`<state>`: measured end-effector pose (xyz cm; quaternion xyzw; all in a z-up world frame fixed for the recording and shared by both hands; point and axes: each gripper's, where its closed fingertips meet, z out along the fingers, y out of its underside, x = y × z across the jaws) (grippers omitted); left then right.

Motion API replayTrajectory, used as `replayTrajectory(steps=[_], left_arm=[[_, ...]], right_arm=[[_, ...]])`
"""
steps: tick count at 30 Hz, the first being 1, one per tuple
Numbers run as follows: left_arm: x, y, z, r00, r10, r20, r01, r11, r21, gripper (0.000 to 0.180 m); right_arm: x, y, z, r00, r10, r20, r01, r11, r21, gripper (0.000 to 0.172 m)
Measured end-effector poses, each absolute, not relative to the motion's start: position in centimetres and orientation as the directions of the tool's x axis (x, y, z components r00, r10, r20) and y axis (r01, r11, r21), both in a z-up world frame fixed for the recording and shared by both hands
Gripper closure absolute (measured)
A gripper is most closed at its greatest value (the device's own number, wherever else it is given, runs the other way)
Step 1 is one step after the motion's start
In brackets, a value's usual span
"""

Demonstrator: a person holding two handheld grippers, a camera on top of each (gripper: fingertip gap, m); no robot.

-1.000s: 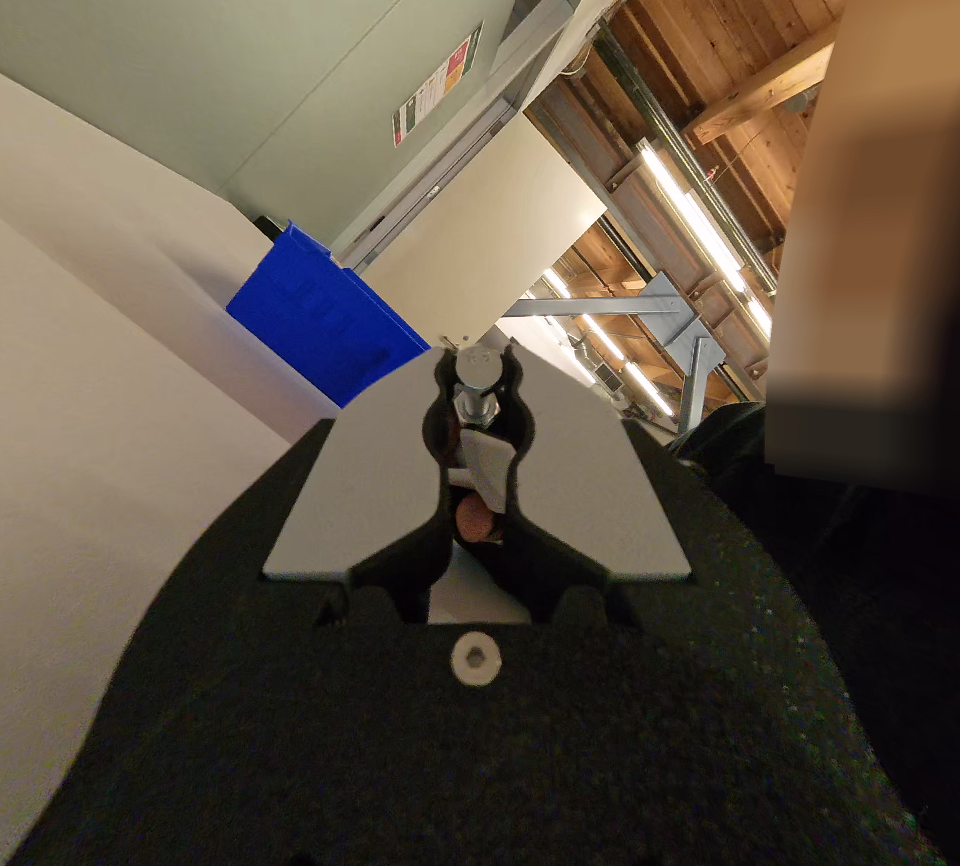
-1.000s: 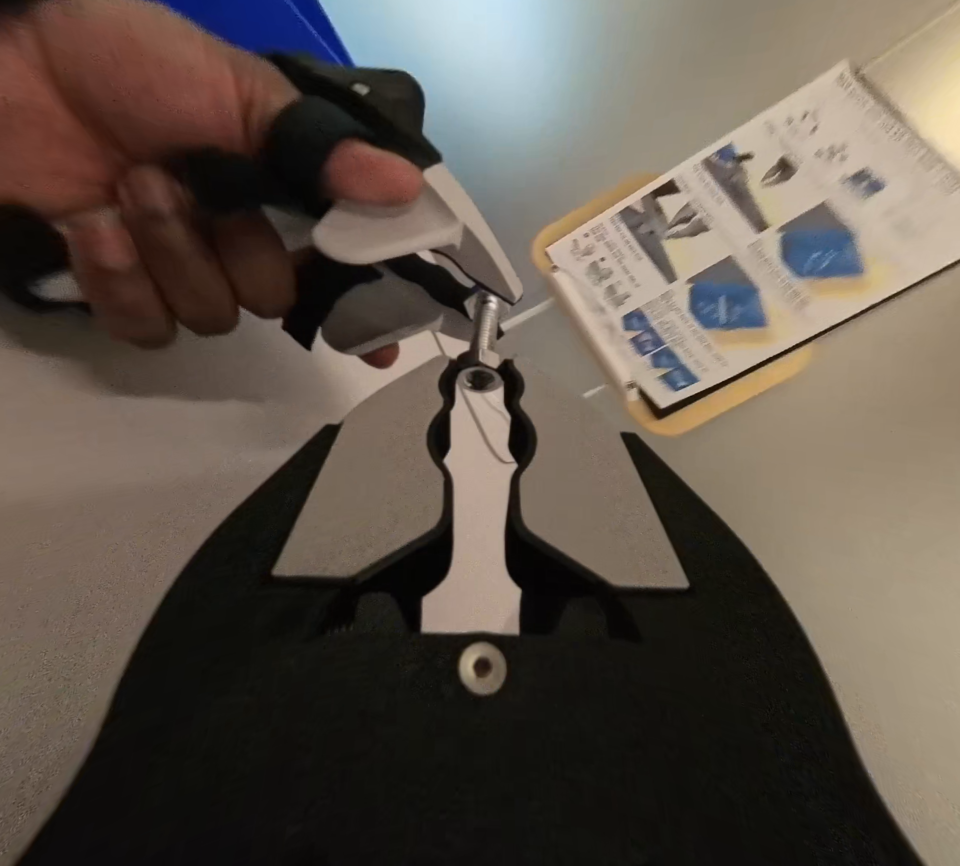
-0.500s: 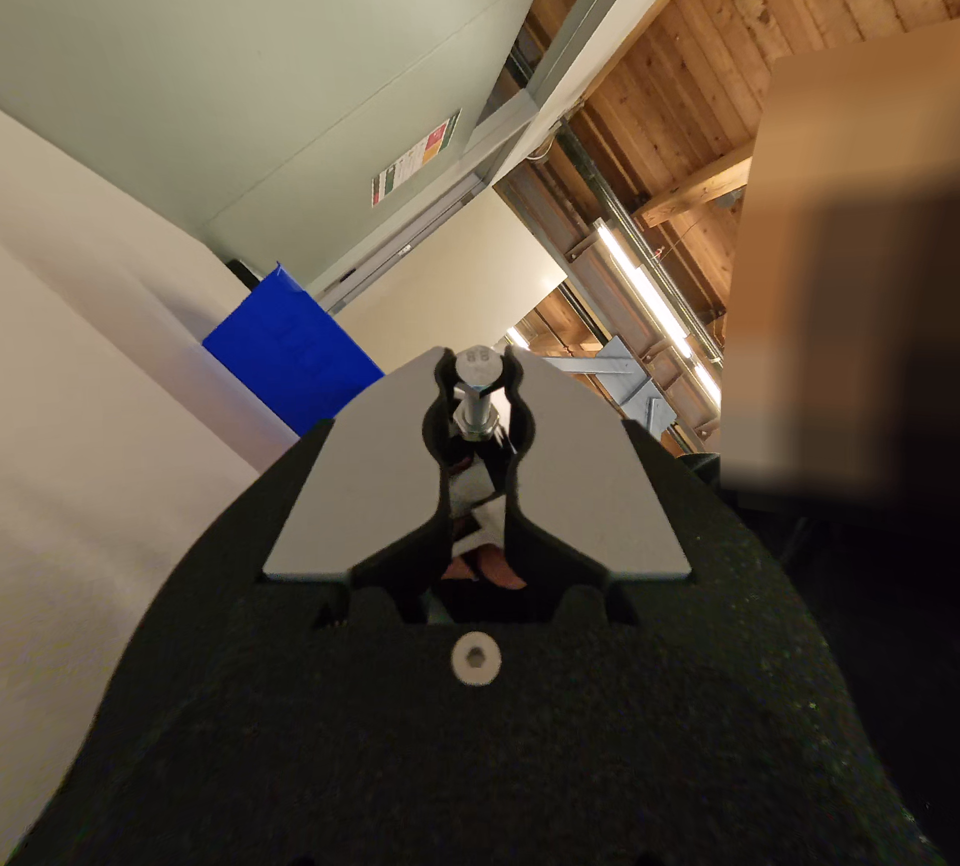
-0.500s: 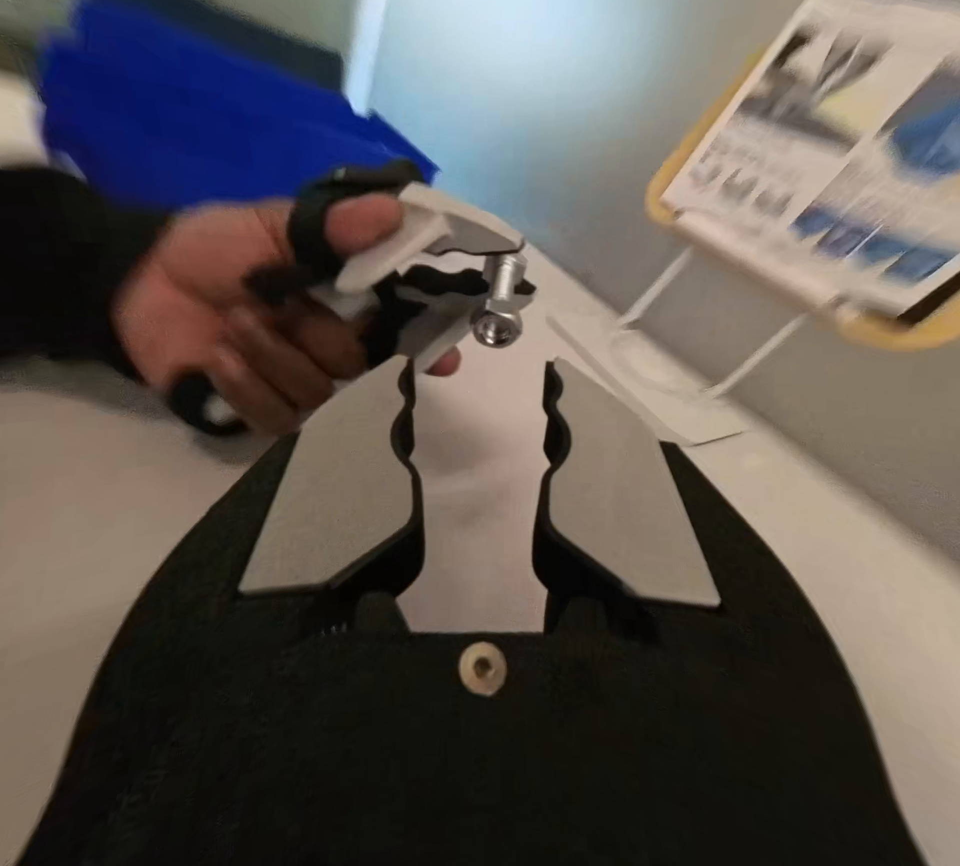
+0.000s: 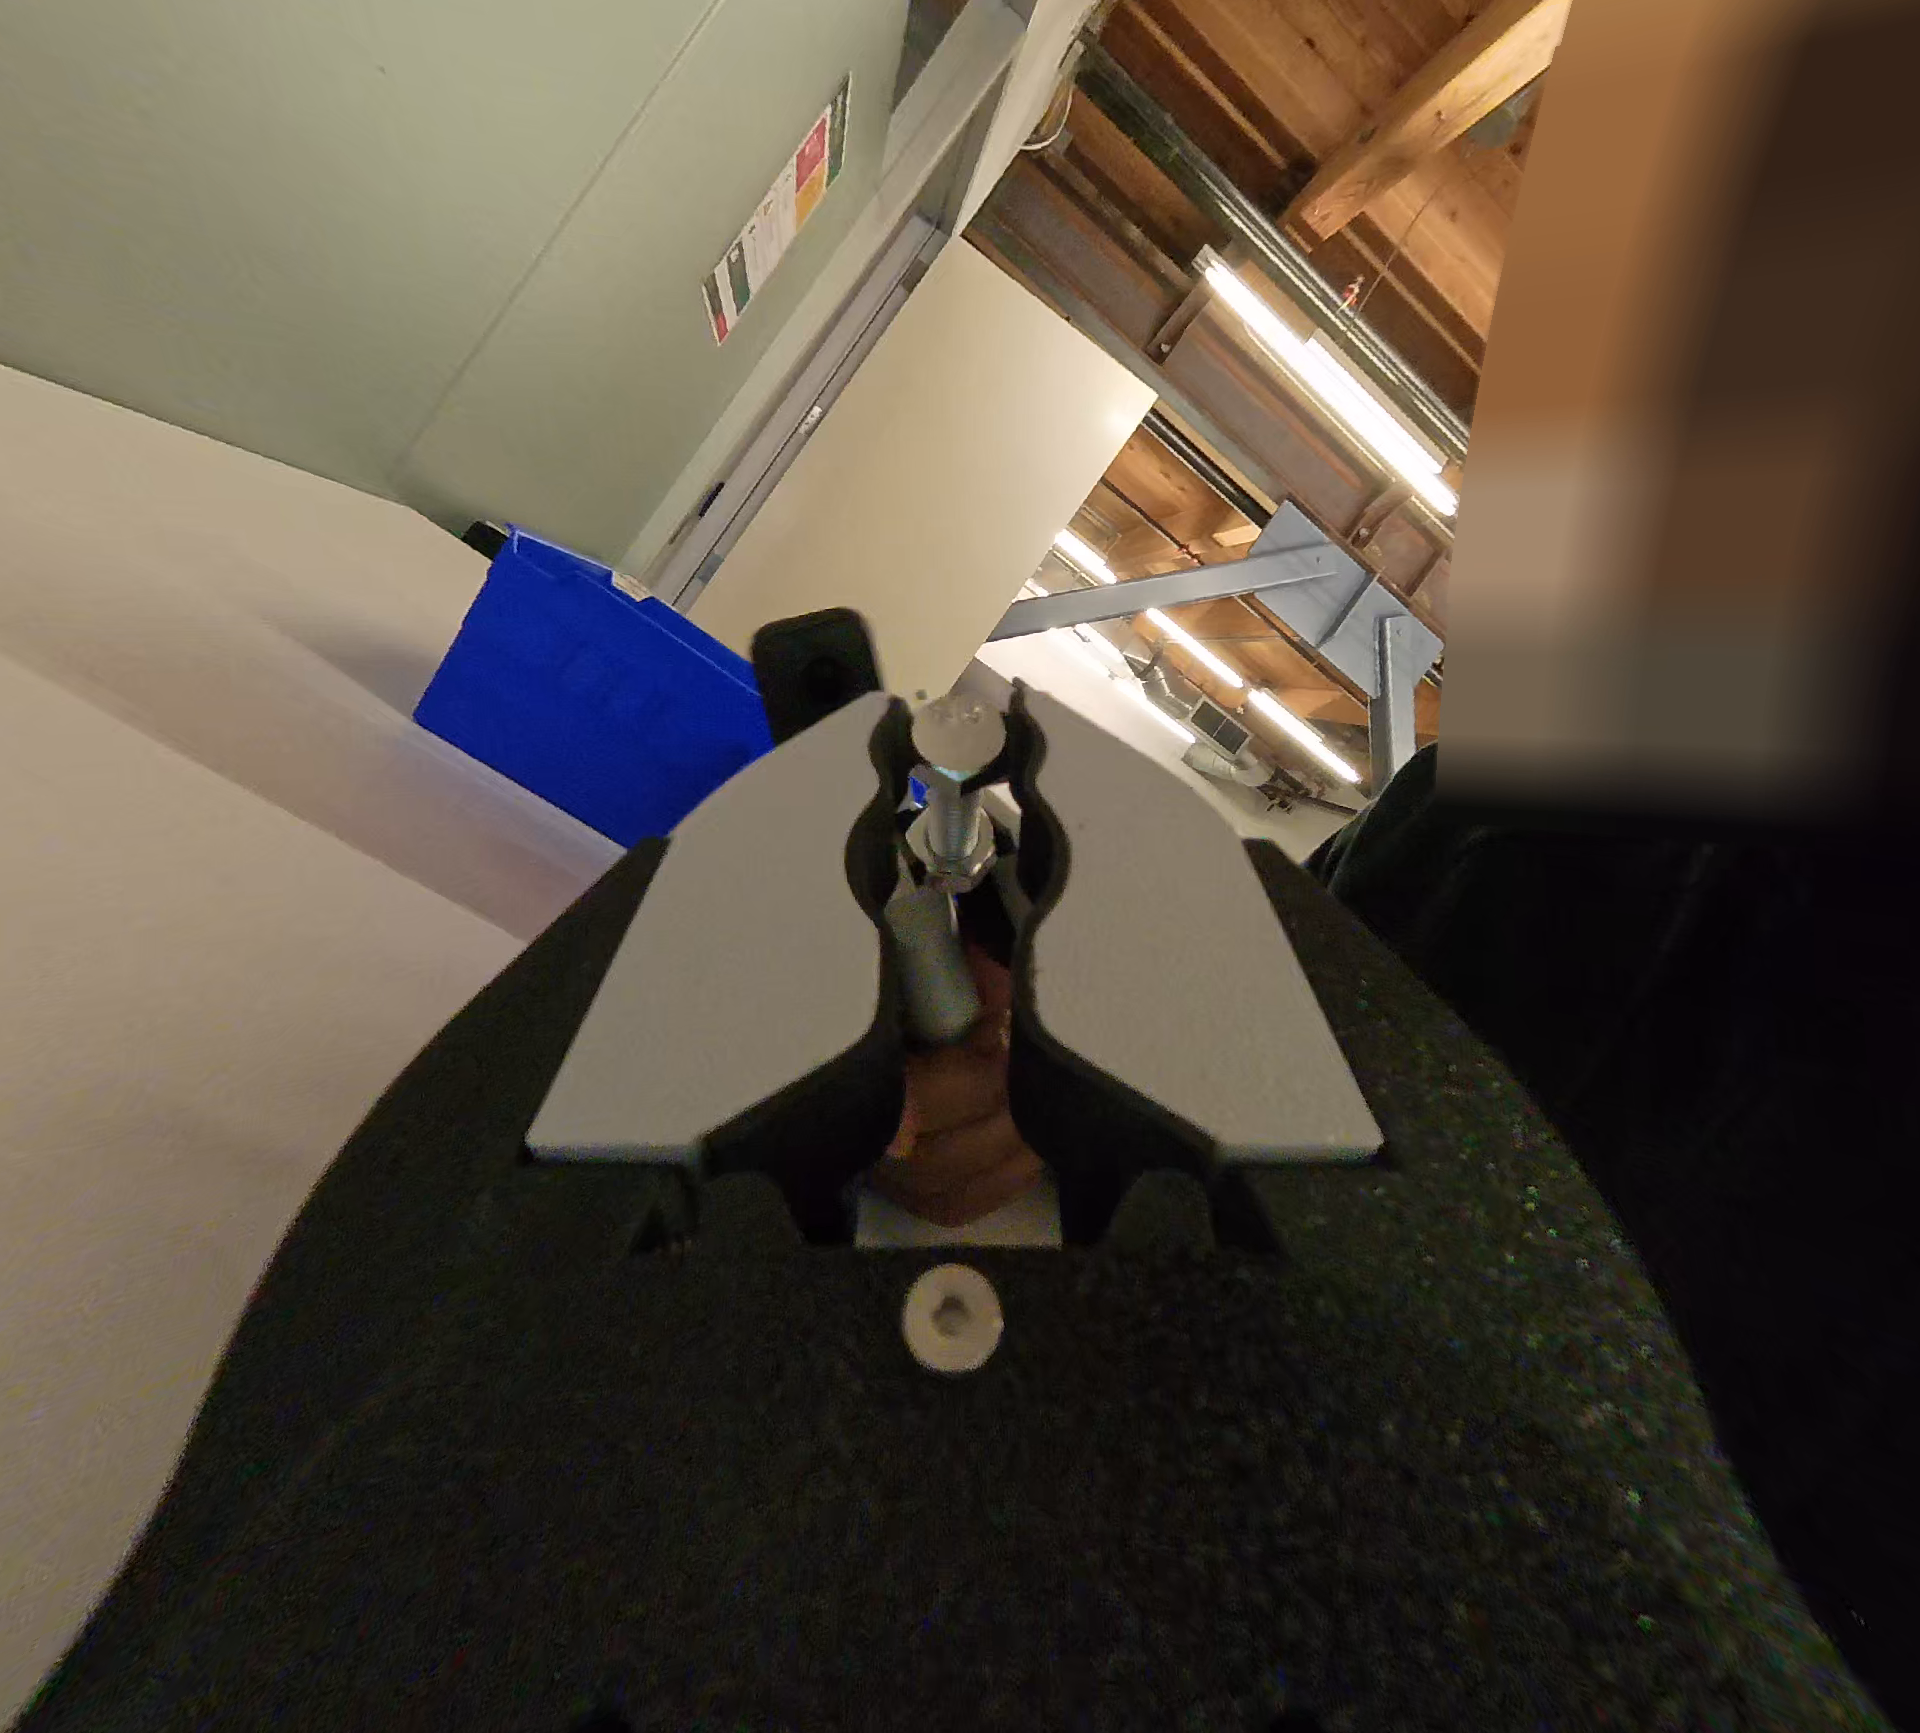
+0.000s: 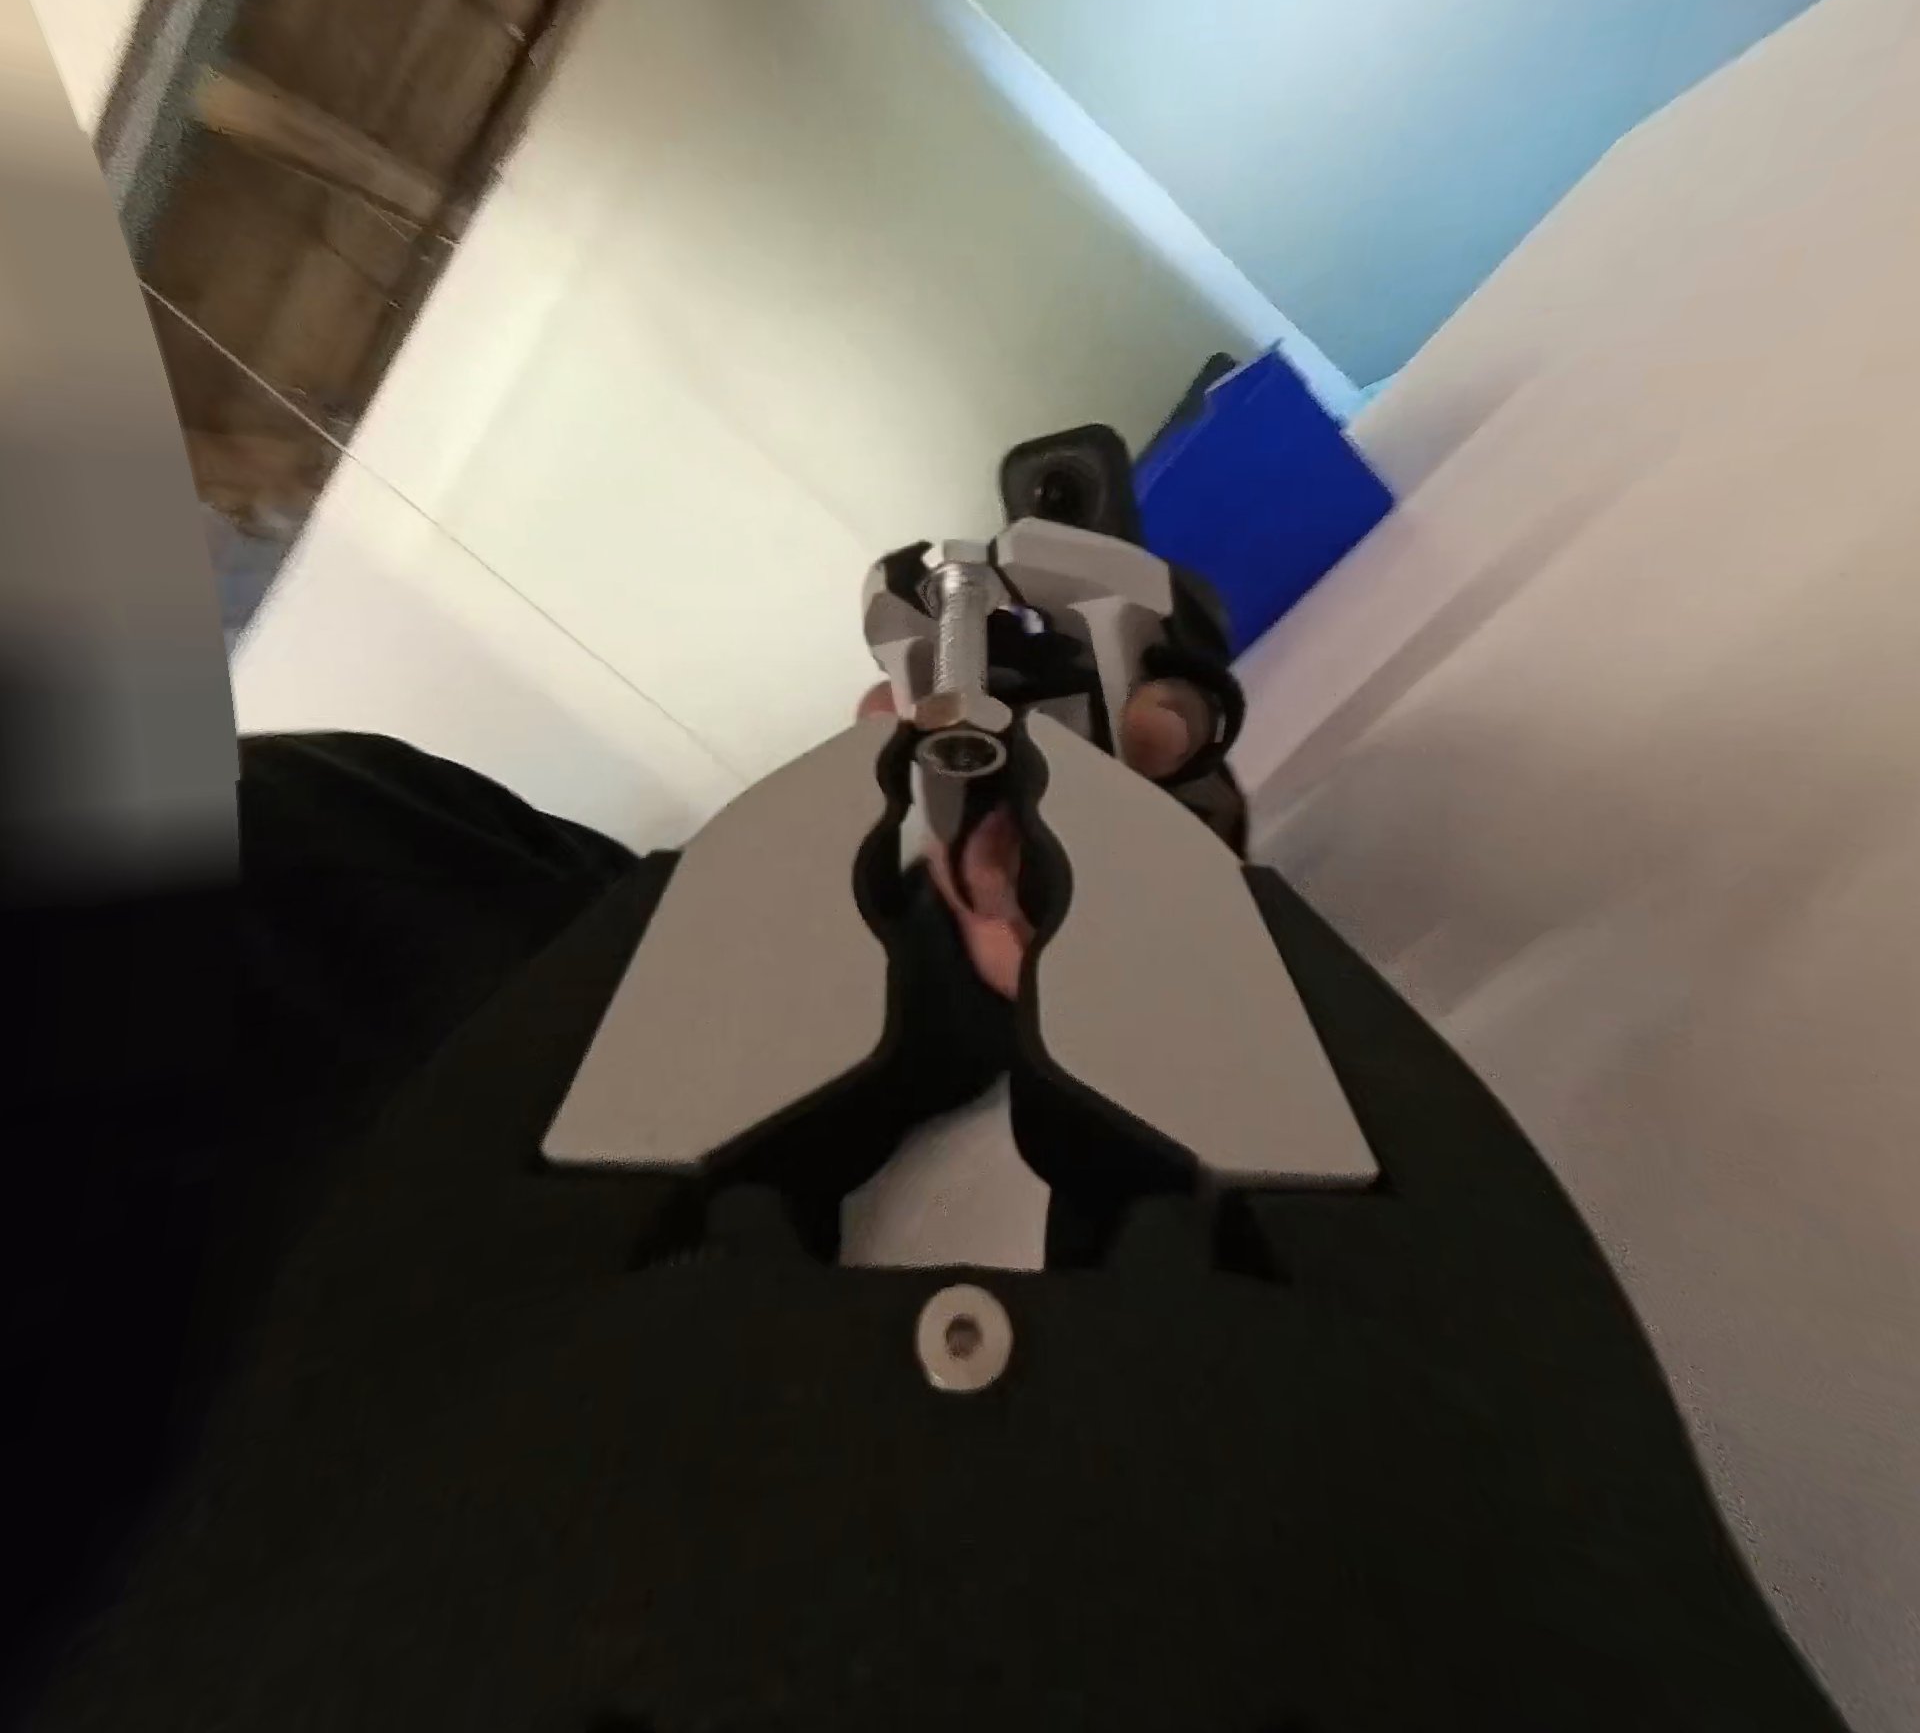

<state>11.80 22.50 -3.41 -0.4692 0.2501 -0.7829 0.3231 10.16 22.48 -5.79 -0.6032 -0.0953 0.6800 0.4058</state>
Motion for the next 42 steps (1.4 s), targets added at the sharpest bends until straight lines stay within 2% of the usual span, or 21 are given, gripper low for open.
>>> replayTrajectory(steps=[3, 5, 7, 9, 11, 14, 21, 23, 25, 27, 33, 37, 42], left_arm=[[11.9, 22.9, -3.7, -0.332, -0.726, 0.602, 0.261, -0.684, -0.681, 0.163], [12.0, 23.1, -4.0, -0.321, -0.714, 0.622, 0.250, -0.698, -0.671, 0.164], [12.1, 23.2, -4.2, -0.314, -0.699, 0.643, 0.238, -0.713, -0.659, 0.164], [12.1, 23.3, -4.4, -0.311, -0.685, 0.659, 0.228, -0.726, -0.648, 0.164], [12.1, 23.3, -4.5, -0.313, -0.671, 0.672, 0.220, -0.739, -0.636, 0.163], [12.2, 23.3, -4.6, -0.315, -0.646, 0.695, 0.209, -0.762, -0.614, 0.164], [12.1, 23.4, -4.9, -0.378, -0.501, 0.779, 0.180, -0.865, -0.469, 0.163], [12.0, 23.7, -4.9, -0.398, -0.454, 0.797, 0.186, -0.891, -0.415, 0.163], [11.0, 25.2, -5.0, -0.428, -0.390, 0.816, 0.239, -0.919, -0.314, 0.163], [10.1, 26.5, -5.0, -0.448, -0.370, 0.814, 0.286, -0.922, -0.261, 0.163], [10.6, 25.3, -4.0, -0.372, -0.578, 0.726, 0.291, -0.815, -0.500, 0.163], [11.2, 24.7, -4.2, -0.354, -0.604, 0.714, 0.266, -0.797, -0.543, 0.163], [11.5, 24.4, -4.2, -0.339, -0.623, 0.705, 0.254, -0.782, -0.569, 0.163]], right_arm=[[10.5, 23.2, -6.2, 0.331, 0.775, -0.539, -0.357, -0.426, -0.831, 0.155], [10.8, 23.6, -6.4, 0.538, 0.799, -0.267, -0.194, -0.191, -0.962, 0.155], [10.9, 23.9, -6.7, 0.670, 0.739, 0.072, 0.054, 0.048, -0.997, 0.154], [11.0, 24.0, -6.9, 0.695, 0.592, 0.409, 0.323, 0.251, -0.912, 0.155], [11.1, 24.1, -6.9, 0.628, 0.413, 0.660, 0.539, 0.381, -0.751, 0.155], [11.2, 24.1, -6.9, 0.520, 0.245, 0.819, 0.691, 0.443, -0.571, 0.155], [11.1, 24.0, -6.9, 0.312, 0.031, 0.950, 0.830, 0.477, -0.289, 0.155], [11.2, 23.9, -6.7, 0.270, -0.010, 0.963, 0.848, 0.476, -0.232, 0.155], [11.4, 23.7, -6.4, 0.260, -0.026, 0.965, 0.848, 0.484, -0.216, 0.155], [11.7, 23.7, -5.9, 0.318, -0.009, 0.948, 0.830, 0.487, -0.273, 0.155], [12.8, 24.1, -5.5, 0.553, 0.166, 0.817, 0.694, 0.451, -0.561, 0.155], [14.2, 24.0, -3.4, 0.696, 0.221, 0.684, 0.567, 0.416, -0.711, 0.155], [19.4, 22.3, 2.9, 0.880, 0.212, 0.425, 0.350, 0.316, -0.882, 0.154]])
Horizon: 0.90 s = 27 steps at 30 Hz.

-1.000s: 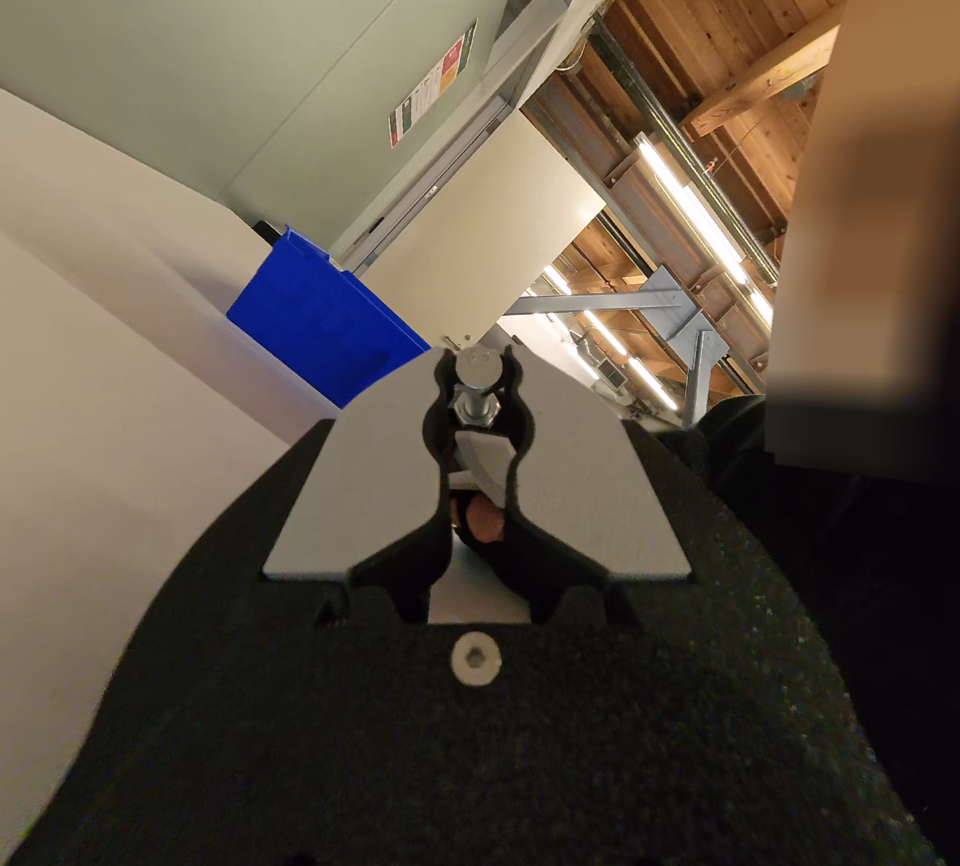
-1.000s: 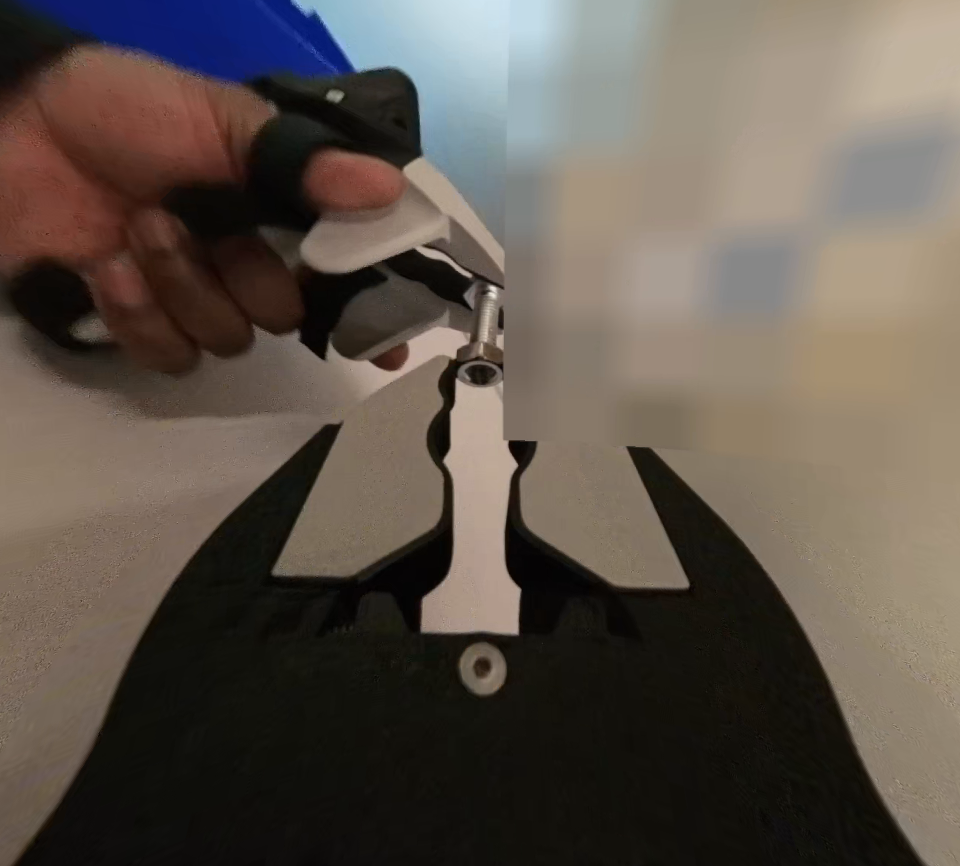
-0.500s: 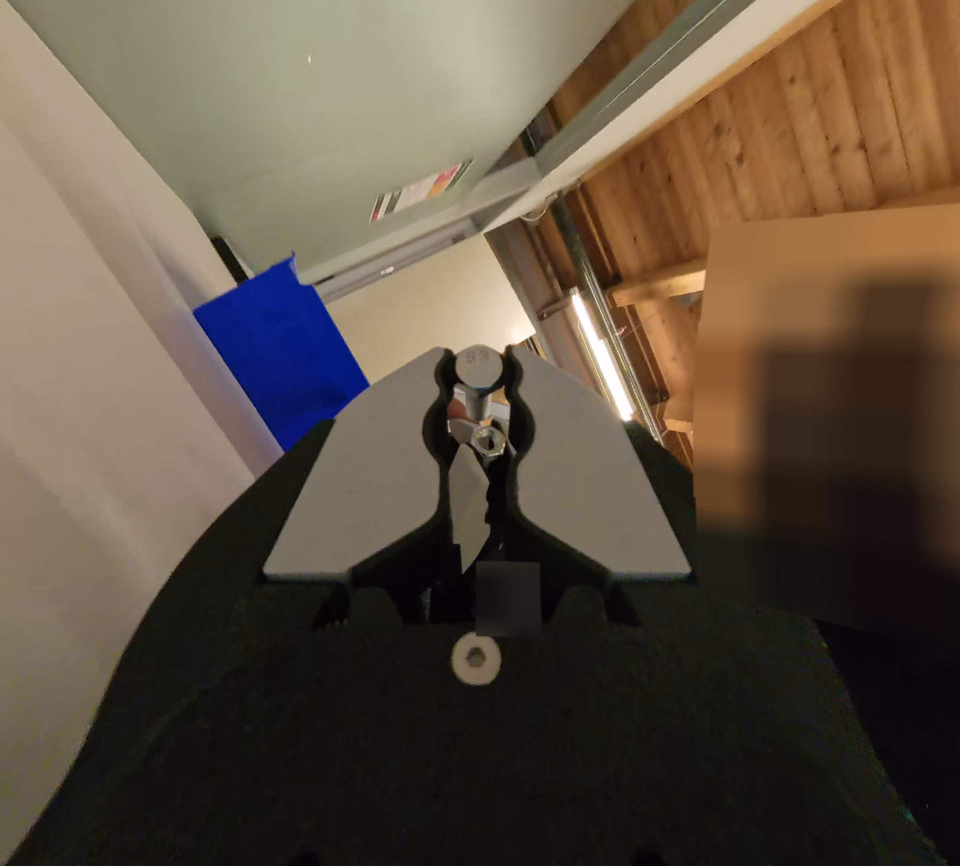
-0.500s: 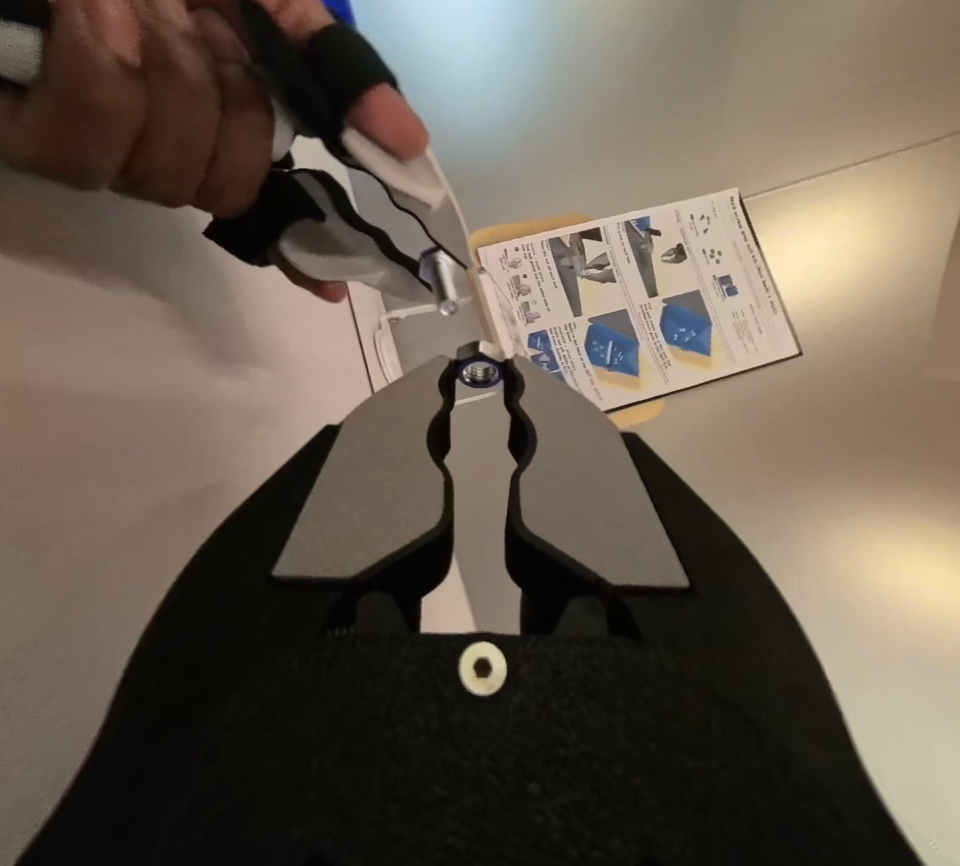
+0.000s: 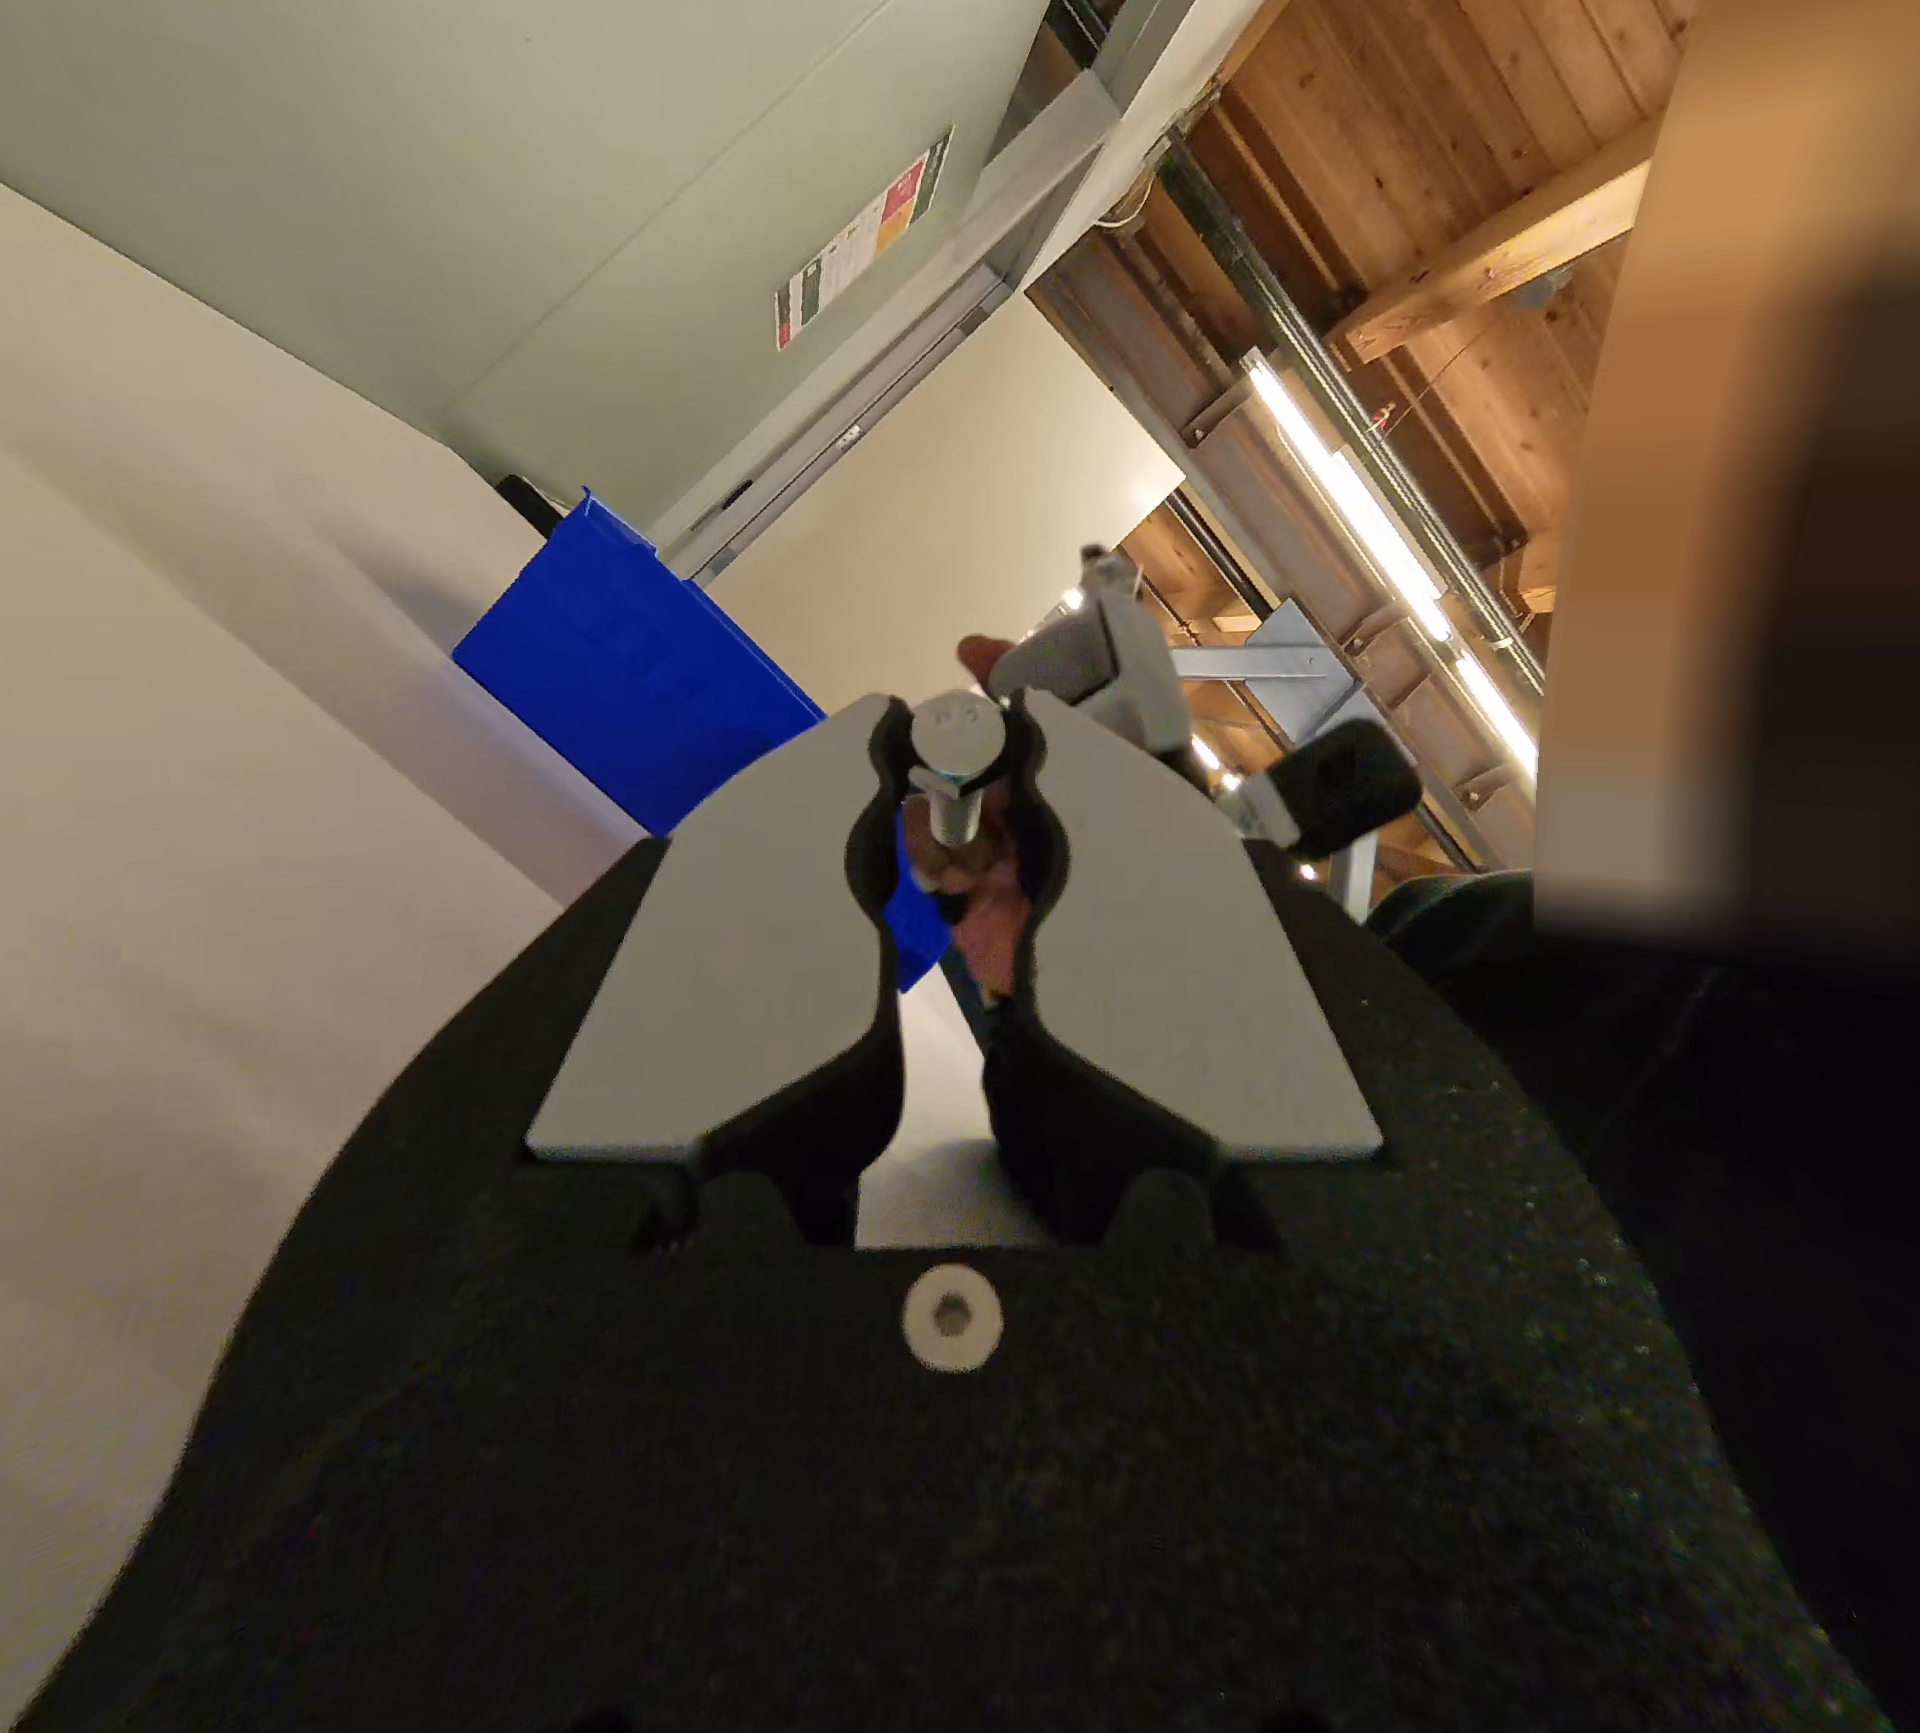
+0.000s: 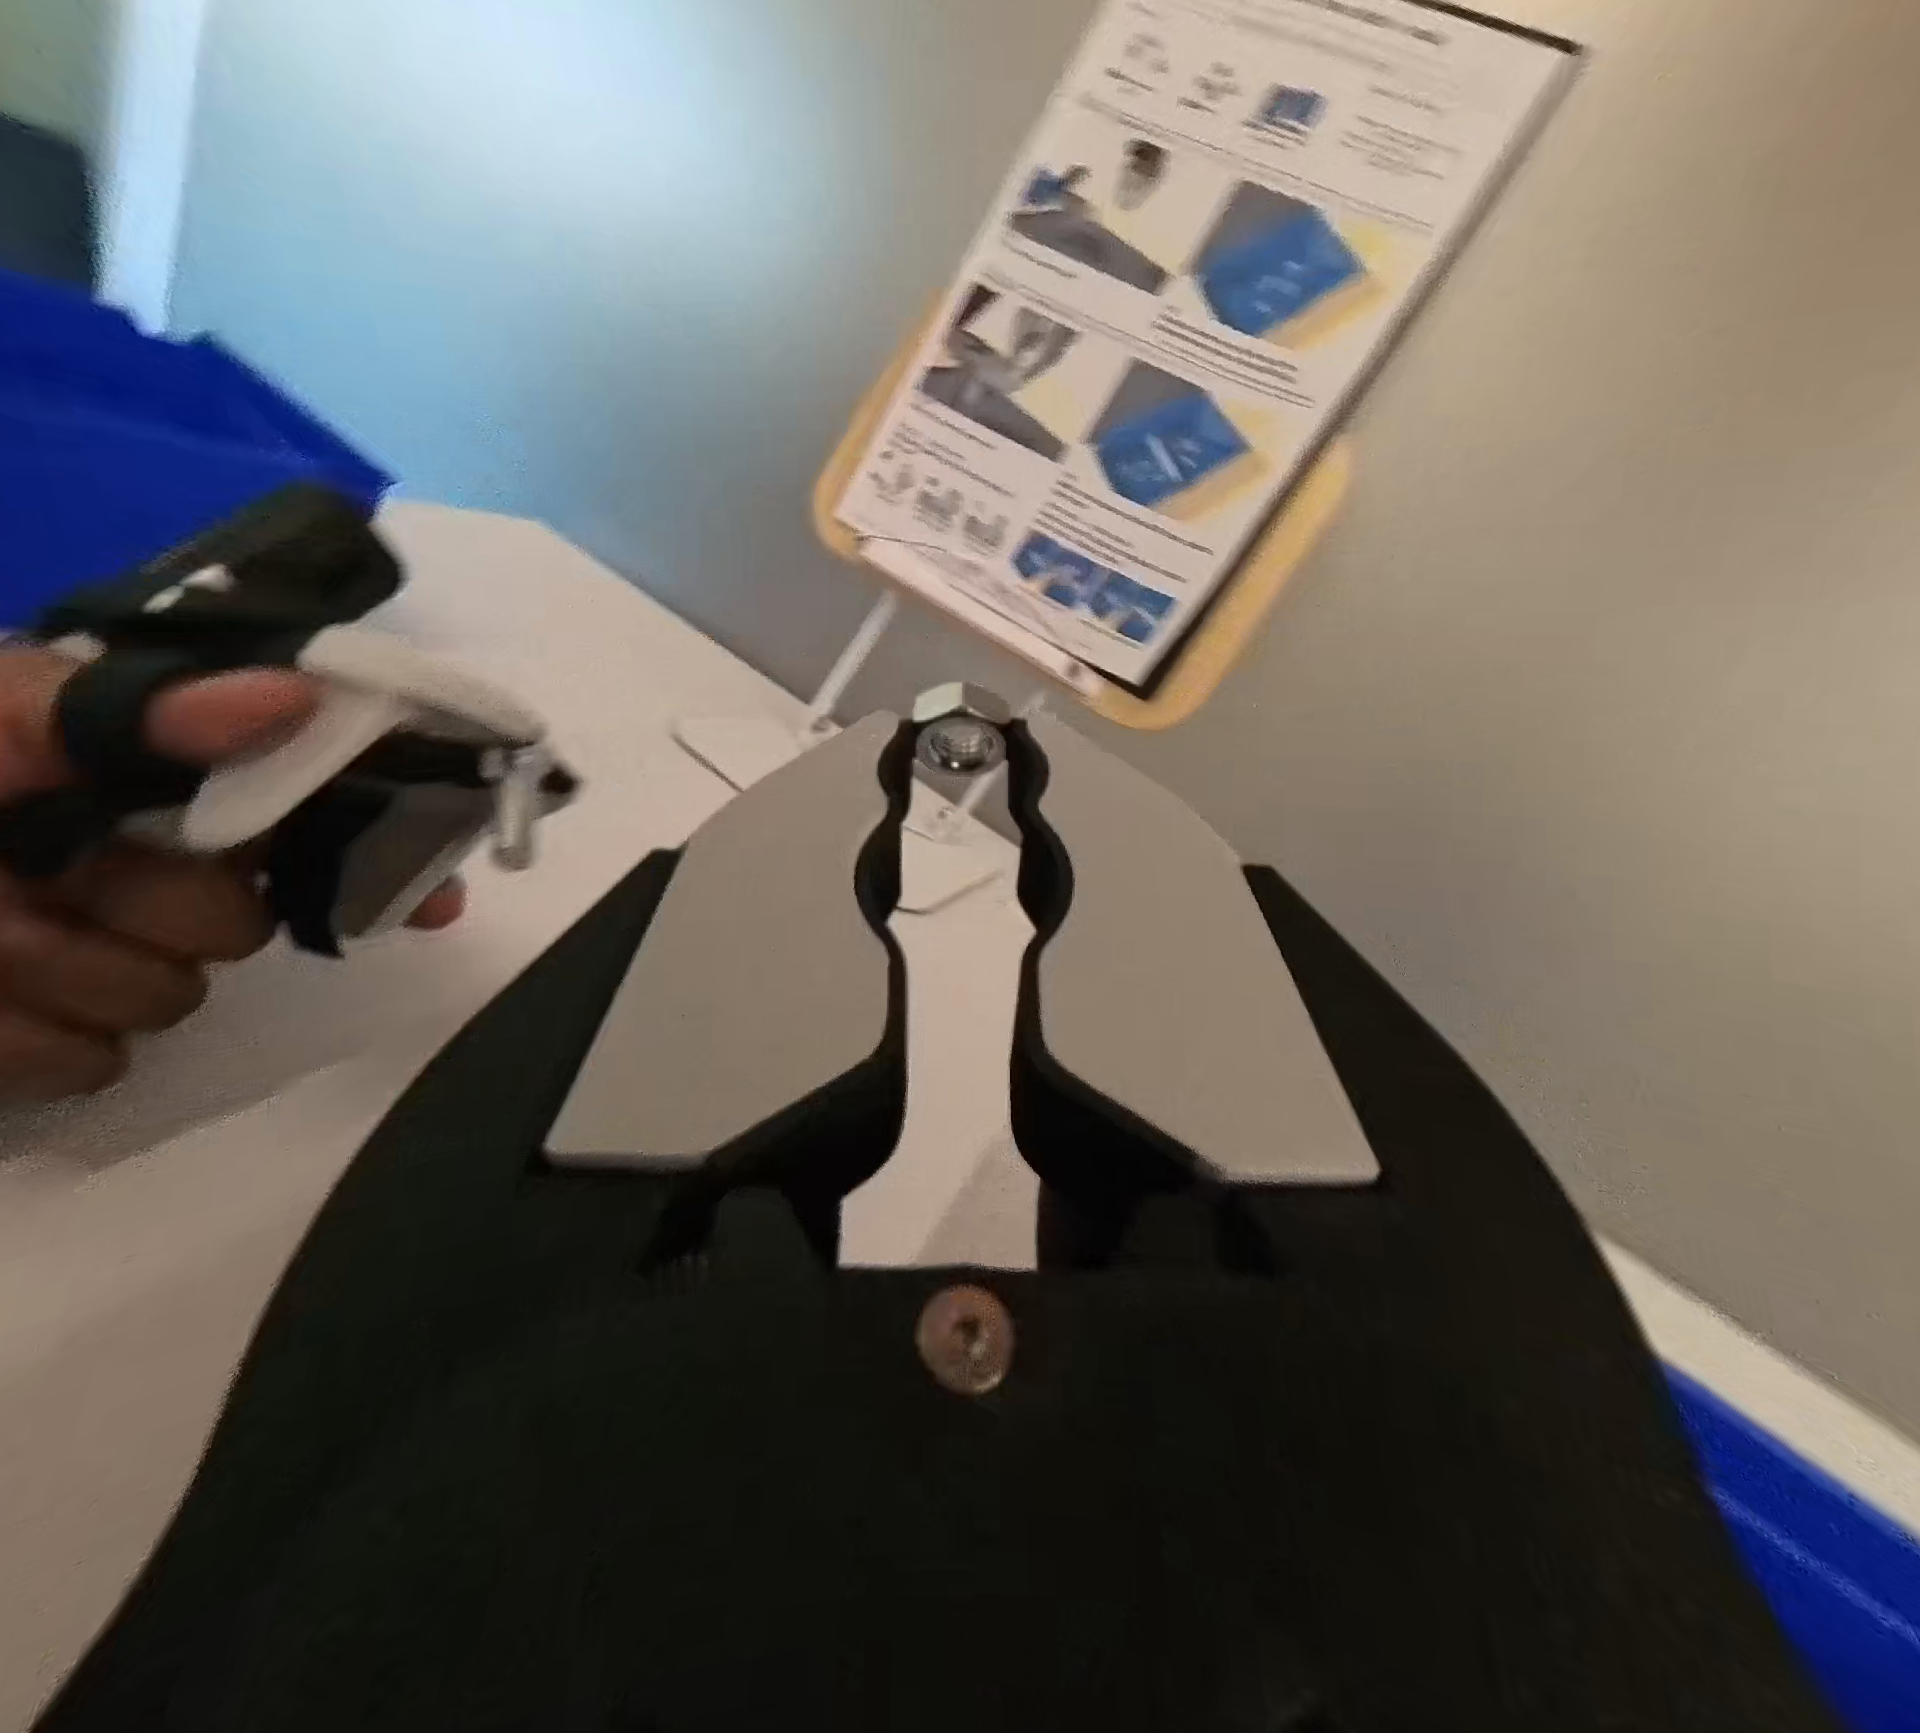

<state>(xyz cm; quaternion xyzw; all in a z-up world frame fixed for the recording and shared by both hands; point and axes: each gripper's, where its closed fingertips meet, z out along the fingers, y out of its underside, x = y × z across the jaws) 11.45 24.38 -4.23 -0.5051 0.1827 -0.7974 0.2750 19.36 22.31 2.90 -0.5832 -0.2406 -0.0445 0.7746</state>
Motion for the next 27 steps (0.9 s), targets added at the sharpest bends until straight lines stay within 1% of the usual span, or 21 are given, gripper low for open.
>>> replayTrajectory(steps=[3, 5, 6, 7, 9, 11, 13, 17, 21, 24, 27], left_arm=[[11.7, 24.1, -4.3, -0.325, -0.640, 0.696, 0.246, -0.768, -0.591, 0.163], [11.9, 23.9, -4.4, -0.317, -0.650, 0.691, 0.235, -0.759, -0.607, 0.163], [12.0, 23.8, -4.4, -0.314, -0.655, 0.687, 0.230, -0.755, -0.614, 0.163], [12.1, 23.6, -4.4, -0.311, -0.660, 0.684, 0.224, -0.750, -0.622, 0.163], [12.3, 23.4, -4.5, -0.304, -0.669, 0.679, 0.213, -0.742, -0.636, 0.163], [12.5, 23.2, -4.6, -0.297, -0.678, 0.673, 0.203, -0.733, -0.649, 0.163], [12.5, 23.1, -4.6, -0.289, -0.688, 0.666, 0.201, -0.724, -0.660, 0.163], [12.5, 22.9, -4.6, -0.273, -0.704, 0.655, 0.207, -0.708, -0.675, 0.163], [12.4, 22.9, -4.6, -0.267, -0.711, 0.651, 0.211, -0.702, -0.680, 0.163], [12.4, 22.8, -4.6, -0.269, -0.712, 0.649, 0.209, -0.701, -0.682, 0.163], [12.4, 22.7, -4.6, -0.273, -0.710, 0.649, 0.202, -0.702, -0.683, 0.163]], right_arm=[[26.8, 20.2, 4.1, 0.935, 0.079, 0.345, 0.333, 0.138, -0.933, 0.154], [32.6, 18.4, 2.4, 0.943, -0.023, 0.333, 0.331, -0.060, -0.942, 0.154], [34.9, 17.6, 0.7, 0.942, -0.024, 0.335, 0.325, -0.193, -0.926, 0.154], [37.0, 16.7, -1.5, 0.943, -0.011, 0.332, 0.311, -0.324, -0.893, 0.154], [40.4, 15.0, -6.4, 0.953, 0.040, 0.301, 0.270, -0.568, -0.778, 0.154], [43.3, 13.8, -10.0, 0.952, 0.068, 0.298, 0.255, -0.714, -0.652, 0.154], [45.3, 13.5, -11.9, 0.946, 0.087, 0.313, 0.257, -0.789, -0.558, 0.154], [46.6, 13.4, -14.5, 0.947, 0.172, 0.272, 0.272, -0.881, -0.388, 0.154], [47.0, 13.4, -16.1, 0.943, 0.206, 0.260, 0.280, -0.915, -0.290, 0.154], [46.9, 13.2, -16.9, 0.944, 0.219, 0.247, 0.284, -0.921, -0.267, 0.154], [47.6, 13.4, -16.7, 0.946, 0.179, 0.272, 0.262, -0.915, -0.308, 0.150]])
